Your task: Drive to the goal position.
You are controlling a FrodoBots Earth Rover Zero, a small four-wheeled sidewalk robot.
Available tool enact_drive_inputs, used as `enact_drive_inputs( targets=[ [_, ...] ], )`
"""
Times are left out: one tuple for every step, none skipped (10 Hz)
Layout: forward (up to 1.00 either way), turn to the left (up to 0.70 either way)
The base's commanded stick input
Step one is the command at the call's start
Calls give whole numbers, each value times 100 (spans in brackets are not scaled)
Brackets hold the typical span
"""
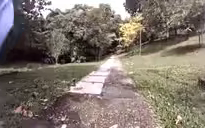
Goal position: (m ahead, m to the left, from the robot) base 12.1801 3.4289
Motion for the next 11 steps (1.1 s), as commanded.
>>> enact_drive_inputs(
  targets=[
    [50, -47],
    [50, -12],
    [50, 0],
    [50, 0],
    [50, 0],
    [50, 0],
    [50, -26],
    [50, -13],
    [50, 0],
    [50, 0],
    [50, 0]
  ],
)
